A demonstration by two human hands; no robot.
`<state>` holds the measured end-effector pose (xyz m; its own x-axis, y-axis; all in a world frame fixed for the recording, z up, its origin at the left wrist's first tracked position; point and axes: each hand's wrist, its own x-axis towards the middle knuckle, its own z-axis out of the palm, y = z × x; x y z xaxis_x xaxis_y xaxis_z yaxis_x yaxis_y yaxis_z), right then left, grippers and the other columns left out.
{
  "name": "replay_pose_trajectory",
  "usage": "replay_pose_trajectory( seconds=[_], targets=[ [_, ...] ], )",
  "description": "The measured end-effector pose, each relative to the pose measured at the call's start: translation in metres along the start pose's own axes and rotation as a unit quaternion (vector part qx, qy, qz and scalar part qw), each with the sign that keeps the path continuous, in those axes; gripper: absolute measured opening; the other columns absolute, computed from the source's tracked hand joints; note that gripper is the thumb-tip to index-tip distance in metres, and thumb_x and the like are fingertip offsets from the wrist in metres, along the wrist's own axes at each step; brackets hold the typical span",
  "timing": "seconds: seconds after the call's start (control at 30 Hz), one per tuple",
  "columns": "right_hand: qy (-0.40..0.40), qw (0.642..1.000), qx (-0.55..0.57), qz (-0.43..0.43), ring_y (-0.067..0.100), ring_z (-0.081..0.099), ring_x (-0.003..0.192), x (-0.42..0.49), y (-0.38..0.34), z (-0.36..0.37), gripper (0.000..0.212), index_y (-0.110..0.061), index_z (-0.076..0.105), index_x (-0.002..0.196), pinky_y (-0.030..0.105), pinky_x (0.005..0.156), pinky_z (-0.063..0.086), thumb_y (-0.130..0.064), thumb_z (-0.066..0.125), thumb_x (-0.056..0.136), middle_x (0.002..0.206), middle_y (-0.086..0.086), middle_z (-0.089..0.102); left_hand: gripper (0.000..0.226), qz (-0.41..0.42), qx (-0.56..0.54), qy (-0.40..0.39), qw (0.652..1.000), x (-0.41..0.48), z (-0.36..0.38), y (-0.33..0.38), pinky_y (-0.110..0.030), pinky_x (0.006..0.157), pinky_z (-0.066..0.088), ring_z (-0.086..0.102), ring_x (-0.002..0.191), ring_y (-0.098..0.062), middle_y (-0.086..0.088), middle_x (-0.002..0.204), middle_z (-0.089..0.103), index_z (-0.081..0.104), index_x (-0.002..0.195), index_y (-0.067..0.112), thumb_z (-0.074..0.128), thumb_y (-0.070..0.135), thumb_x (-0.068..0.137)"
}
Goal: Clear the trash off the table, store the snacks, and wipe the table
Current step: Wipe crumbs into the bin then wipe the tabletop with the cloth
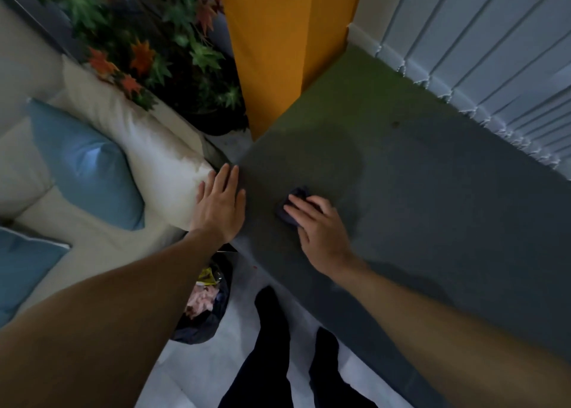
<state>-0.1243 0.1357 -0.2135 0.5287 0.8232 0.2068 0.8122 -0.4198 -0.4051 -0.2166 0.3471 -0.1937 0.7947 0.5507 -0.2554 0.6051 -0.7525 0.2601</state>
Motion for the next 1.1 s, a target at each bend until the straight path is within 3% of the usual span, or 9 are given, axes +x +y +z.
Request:
replay_pose_trajectory(
  seconds=[0.1,0.17,0.27,0.33,0.53,0.6,0.77,1.03,1.1],
  targets=[
    [0.042,0.999,0.002,0.033,0.027,0.051,0.115,0.032,0.019,0.005,0.04,-0.015,0.068,0.125,0.044,0.093,0.047,-0.015,0.043,0.093,0.136,-0.003,0.061,0.055,0.023,-0.001,0.033,0.999,0.018,0.0,-0.003,-0.043,0.117,0.025,0.032,0.141,-0.031,-0.006,0.158,0.03,0.02,0.157,0.024,0.023,0.044,0.105],
    [0.073,0.991,0.02,0.113,0.029,0.049,0.117,0.061,0.031,0.007,0.04,-0.013,0.066,0.127,0.045,0.1,0.045,-0.01,0.047,0.092,0.137,0.002,0.06,0.054,0.033,-0.008,0.044,0.998,0.027,0.001,-0.003,-0.043,0.106,0.038,0.047,0.126,-0.036,-0.007,0.148,0.04,0.023,0.156,0.024,0.026,0.042,0.105],
    [0.093,0.975,0.028,0.201,0.031,0.048,0.123,0.1,0.033,0.013,0.04,-0.01,0.064,0.129,0.044,0.104,0.042,-0.005,0.055,0.09,0.138,0.006,0.059,0.053,0.038,-0.024,0.056,0.997,0.032,0.004,-0.005,-0.042,0.096,0.044,0.052,0.118,-0.036,-0.007,0.142,0.044,0.023,0.156,0.027,0.028,0.042,0.105],
    [0.07,0.982,0.039,0.172,0.03,0.047,0.124,0.111,0.022,0.02,0.041,-0.011,0.063,0.13,0.045,0.103,0.042,-0.007,0.055,0.09,0.139,0.005,0.058,0.053,0.043,-0.031,0.066,0.996,0.031,0.005,-0.007,-0.041,0.093,0.047,0.054,0.117,-0.034,-0.006,0.142,0.045,0.023,0.156,0.028,0.03,0.042,0.105],
    [-0.019,0.996,0.036,-0.074,0.028,0.052,0.12,0.08,0.002,0.023,0.041,-0.013,0.067,0.127,0.047,0.092,0.048,-0.011,0.044,0.093,0.137,0.0,0.061,0.053,0.037,-0.033,0.064,0.997,0.028,0.004,-0.01,-0.038,0.092,0.046,0.052,0.124,-0.029,0.0,0.15,0.042,0.022,0.156,0.032,0.03,0.043,0.105],
    [0.001,0.998,0.018,-0.068,0.029,0.053,0.116,0.089,0.017,0.02,0.04,-0.015,0.068,0.125,0.047,0.087,0.048,-0.01,0.046,0.093,0.135,-0.001,0.062,0.053,0.034,-0.036,0.06,0.997,0.029,0.004,-0.009,-0.039,0.094,0.046,0.051,0.126,-0.028,0.002,0.151,0.04,0.02,0.156,0.035,0.028,0.045,0.105],
    [0.052,0.989,0.033,0.135,0.024,0.048,0.112,0.116,0.009,0.023,0.044,-0.022,0.066,0.129,0.041,0.091,0.044,-0.011,0.047,0.091,0.137,-0.009,0.059,0.053,0.031,-0.047,0.055,0.997,0.03,0.005,-0.011,-0.039,0.097,0.045,0.048,0.13,-0.025,0.005,0.152,0.038,0.017,0.156,0.037,0.025,0.047,0.105],
    [-0.031,0.996,0.041,-0.07,0.027,0.05,0.111,0.05,-0.006,0.028,0.039,-0.019,0.068,0.127,0.048,0.083,0.051,-0.012,0.044,0.098,0.138,-0.006,0.06,0.053,0.045,-0.109,0.012,0.993,0.032,-0.001,-0.02,-0.033,0.11,0.034,0.039,0.14,-0.023,0.005,0.16,0.03,0.019,0.157,0.032,0.031,0.036,0.106],
    [-0.014,0.999,0.02,-0.048,0.026,0.049,0.11,0.048,0.005,0.023,0.039,-0.021,0.067,0.127,0.048,0.082,0.051,-0.009,0.049,0.095,0.138,-0.008,0.059,0.055,0.066,-0.103,-0.01,0.992,0.032,-0.004,-0.022,-0.027,0.114,0.024,0.031,0.145,-0.021,0.003,0.162,0.024,0.017,0.158,0.026,0.029,0.036,0.106]
  ],
)
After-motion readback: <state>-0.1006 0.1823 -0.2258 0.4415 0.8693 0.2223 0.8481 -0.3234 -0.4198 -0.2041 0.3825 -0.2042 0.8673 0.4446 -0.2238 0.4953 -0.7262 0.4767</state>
